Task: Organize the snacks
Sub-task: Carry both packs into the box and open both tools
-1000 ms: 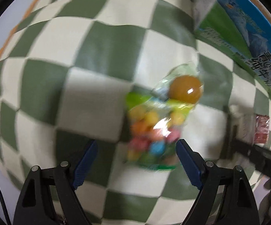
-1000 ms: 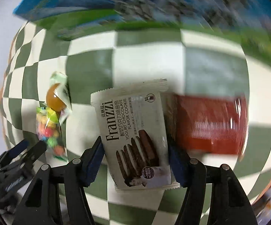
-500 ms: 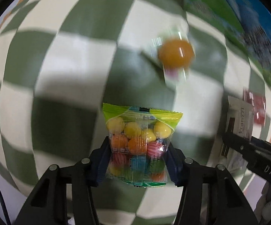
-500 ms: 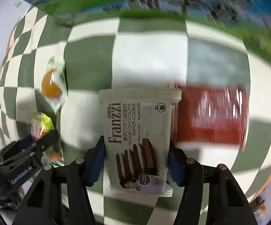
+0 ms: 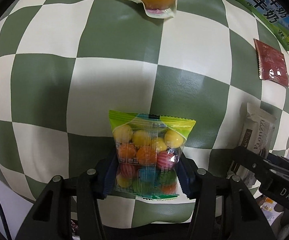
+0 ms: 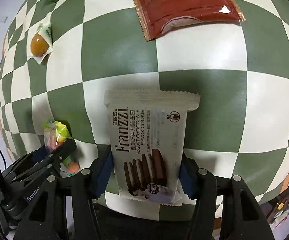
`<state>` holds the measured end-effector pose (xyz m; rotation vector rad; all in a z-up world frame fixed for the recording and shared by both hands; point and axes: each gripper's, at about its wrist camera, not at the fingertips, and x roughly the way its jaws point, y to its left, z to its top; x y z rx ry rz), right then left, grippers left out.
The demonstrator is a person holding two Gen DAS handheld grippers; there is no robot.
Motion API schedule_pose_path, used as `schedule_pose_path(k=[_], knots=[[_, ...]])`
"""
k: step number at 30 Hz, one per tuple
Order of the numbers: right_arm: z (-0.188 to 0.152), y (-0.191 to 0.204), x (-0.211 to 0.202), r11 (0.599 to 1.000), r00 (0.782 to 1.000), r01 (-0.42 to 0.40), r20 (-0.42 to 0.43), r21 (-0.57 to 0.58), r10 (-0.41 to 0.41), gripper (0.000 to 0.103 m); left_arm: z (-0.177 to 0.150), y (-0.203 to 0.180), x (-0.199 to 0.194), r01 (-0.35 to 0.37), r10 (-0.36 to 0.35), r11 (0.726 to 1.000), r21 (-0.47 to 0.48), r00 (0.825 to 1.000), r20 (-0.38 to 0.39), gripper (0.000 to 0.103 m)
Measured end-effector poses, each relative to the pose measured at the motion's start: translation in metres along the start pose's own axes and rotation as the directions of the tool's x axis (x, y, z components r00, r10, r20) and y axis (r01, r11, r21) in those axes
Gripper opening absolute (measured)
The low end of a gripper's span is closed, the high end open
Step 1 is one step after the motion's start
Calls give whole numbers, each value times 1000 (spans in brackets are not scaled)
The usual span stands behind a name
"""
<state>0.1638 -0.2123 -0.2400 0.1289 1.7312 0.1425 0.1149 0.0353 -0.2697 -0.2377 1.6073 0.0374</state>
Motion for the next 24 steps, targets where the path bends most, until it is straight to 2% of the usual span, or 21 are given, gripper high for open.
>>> schedule_pose_path(k=[2,5,9,13,16,19,24], knots=[[2,9,4,1000,1000,5,6,-4,-5,62,-3,-6,-1,-17,17,1000,9,1000,8,51],[-12,26,4,1000,1000,9,16,-4,-8,63,-13,-20,-1,-38,37,999,18,999,20,51],[-18,30,15,1000,1000,10,19,-12,-9,65,-16,-31,-5,-46,46,998,31,999,25,50],[-27,36,22,997,998,57,33,-45,-56,62,-18,-38,-10,-47,46,998,36,998,36,48],[-43,50,16,995,997,60,57,-76,-56,61,-20,-38,-26,-12,11,999,38,1000,29,47],[-59,53,4,997,998,8,64,-83,-3,57,-13,-46,-47,50,-51,998,42,999,19,47],[-59,41,-48,994,986,-101,130,-51,107,57,13,-75,-106,141,-149,986,85,985,91,47]])
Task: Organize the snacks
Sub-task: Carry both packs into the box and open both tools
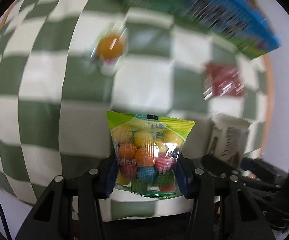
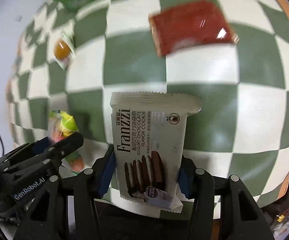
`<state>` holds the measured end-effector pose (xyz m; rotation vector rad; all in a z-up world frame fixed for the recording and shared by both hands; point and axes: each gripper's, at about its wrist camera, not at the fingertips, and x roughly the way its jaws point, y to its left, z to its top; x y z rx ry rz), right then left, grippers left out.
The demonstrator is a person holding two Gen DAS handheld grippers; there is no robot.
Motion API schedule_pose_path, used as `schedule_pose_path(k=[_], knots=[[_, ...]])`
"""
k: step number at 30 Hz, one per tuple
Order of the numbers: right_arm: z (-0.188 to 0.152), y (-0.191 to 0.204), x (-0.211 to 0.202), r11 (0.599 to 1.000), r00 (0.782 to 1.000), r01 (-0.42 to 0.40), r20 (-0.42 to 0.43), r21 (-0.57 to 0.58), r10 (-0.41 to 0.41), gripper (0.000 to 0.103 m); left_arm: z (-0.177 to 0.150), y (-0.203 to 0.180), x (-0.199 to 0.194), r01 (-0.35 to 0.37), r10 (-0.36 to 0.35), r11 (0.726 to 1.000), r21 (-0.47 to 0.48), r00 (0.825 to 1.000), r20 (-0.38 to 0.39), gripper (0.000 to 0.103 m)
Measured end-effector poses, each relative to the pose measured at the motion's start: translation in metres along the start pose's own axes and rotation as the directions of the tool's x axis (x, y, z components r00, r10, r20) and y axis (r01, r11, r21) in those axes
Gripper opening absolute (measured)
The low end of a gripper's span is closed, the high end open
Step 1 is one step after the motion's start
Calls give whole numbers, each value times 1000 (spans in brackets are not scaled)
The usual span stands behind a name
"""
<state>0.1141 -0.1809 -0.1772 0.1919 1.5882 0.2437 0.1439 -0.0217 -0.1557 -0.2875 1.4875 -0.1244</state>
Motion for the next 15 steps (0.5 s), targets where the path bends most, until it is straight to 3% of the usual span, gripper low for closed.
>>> schedule_pose_path(k=[3,7,11,15], knots=[[16,-7,-32,999,997,-44,64,7,43,57,30,-21,-35,51,-53,998,34,997,58,47],[69,-17,-100,995,979,-93,177,-24,96,57,91,-39,-82,96,-110,990,102,984,140,47],[144,-16,-168,995,953,-61,291,-83,83,57,158,-55,-104,58,-92,986,157,971,222,47],[220,-10,-188,995,942,9,335,-103,27,57,235,-68,-97,-17,-27,983,181,971,237,47]])
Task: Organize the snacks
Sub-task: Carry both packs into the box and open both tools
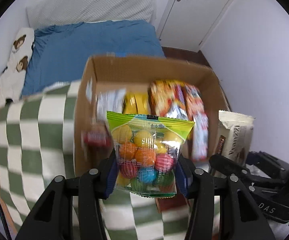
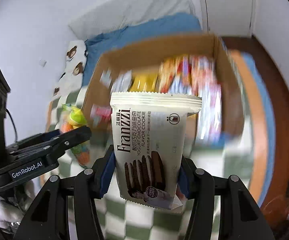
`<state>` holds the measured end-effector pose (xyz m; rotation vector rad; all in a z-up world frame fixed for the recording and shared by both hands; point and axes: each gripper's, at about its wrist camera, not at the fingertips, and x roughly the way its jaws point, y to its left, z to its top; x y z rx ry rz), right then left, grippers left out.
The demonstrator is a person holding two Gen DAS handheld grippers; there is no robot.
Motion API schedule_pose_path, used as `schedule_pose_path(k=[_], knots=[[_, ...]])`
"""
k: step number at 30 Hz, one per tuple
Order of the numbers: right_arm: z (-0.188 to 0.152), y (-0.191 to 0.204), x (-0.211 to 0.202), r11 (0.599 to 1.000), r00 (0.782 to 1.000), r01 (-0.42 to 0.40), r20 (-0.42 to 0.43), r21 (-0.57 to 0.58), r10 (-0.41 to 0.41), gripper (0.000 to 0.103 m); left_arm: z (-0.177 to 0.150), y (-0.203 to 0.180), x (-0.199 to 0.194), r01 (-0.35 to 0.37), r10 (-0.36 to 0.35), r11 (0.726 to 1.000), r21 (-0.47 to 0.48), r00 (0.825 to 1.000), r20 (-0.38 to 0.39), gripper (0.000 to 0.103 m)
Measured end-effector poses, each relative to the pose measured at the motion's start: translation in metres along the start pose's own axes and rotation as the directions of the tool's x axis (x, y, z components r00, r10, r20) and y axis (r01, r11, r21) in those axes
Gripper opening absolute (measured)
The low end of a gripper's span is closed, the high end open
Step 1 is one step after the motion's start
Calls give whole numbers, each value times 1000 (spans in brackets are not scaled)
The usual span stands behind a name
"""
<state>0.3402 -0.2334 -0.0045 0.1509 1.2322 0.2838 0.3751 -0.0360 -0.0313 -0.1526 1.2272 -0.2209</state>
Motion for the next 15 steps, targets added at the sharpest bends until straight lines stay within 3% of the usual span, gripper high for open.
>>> schedule_pose_path(k=[3,6,15], knots=[[50,-8,30,998,998,55,-44,-14,-55,57,37,8,30,-36,36,999,13,998,-48,47],[74,-21,58,995,990,99,-103,-15,-100,57,65,18,60,-73,74,997,11,993,-89,47],[64,-49,117,993,971,111,-219,39,-100,57,98,51,129,-118,112,993,-22,978,-176,47]])
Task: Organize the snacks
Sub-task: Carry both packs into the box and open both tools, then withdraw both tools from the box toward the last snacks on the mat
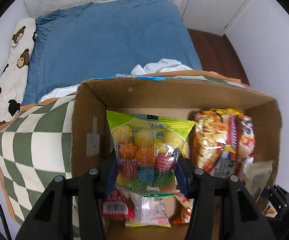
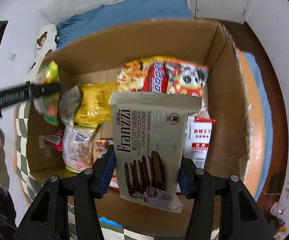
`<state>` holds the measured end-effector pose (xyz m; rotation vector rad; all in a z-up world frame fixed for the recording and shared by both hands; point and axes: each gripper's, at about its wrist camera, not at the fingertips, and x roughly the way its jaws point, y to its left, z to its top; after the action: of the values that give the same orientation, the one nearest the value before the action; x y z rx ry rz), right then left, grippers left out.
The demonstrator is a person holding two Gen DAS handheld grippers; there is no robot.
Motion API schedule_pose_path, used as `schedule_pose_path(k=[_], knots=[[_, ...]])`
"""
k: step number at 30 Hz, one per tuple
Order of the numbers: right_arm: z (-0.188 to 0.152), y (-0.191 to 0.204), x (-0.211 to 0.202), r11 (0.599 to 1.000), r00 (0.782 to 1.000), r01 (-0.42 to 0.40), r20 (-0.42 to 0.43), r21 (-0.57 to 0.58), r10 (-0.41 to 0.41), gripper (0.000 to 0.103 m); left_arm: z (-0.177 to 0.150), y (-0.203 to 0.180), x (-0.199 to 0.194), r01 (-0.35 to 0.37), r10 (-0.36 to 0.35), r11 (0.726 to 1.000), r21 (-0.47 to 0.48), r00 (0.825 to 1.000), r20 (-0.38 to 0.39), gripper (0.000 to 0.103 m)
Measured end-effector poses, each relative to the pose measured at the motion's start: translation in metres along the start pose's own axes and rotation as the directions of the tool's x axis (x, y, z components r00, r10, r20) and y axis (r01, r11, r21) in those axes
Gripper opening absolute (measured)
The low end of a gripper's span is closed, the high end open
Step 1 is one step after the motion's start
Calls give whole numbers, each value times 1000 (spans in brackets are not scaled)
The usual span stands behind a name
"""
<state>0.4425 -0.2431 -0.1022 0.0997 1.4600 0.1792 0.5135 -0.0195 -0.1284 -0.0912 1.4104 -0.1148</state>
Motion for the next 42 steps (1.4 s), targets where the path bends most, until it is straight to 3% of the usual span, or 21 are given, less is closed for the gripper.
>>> schedule_pose_path(k=[2,3,4,5,6,15,22,34,42], knots=[[0,-3,12,1000,999,-7,-39,15,8,58,6,2,11,-25,25,1000,-7,999,-29,49],[2,-3,19,1000,999,3,-55,14,-2,65,8,4,17,-44,43,999,-16,998,-47,50],[1,-6,27,1000,998,16,-57,10,-15,73,9,5,22,-44,43,999,-21,997,-59,57],[1,-6,28,999,998,38,-47,5,-38,93,10,5,24,-43,42,999,-19,997,-58,64],[0,-5,27,999,998,43,-42,6,-43,98,11,4,23,-55,54,998,-17,997,-48,74],[-5,-6,17,999,999,32,-10,32,-32,98,8,-4,6,-33,33,999,-9,999,4,76],[-12,-11,-7,998,998,49,45,47,-51,98,-26,-9,-27,-12,13,1000,-11,997,82,76],[-54,-1,-66,997,978,82,191,7,-82,98,-114,-29,-104,-36,26,999,28,956,293,76],[-95,7,-117,998,957,57,284,-3,-54,98,-159,-32,-145,-37,24,999,27,928,373,76]])
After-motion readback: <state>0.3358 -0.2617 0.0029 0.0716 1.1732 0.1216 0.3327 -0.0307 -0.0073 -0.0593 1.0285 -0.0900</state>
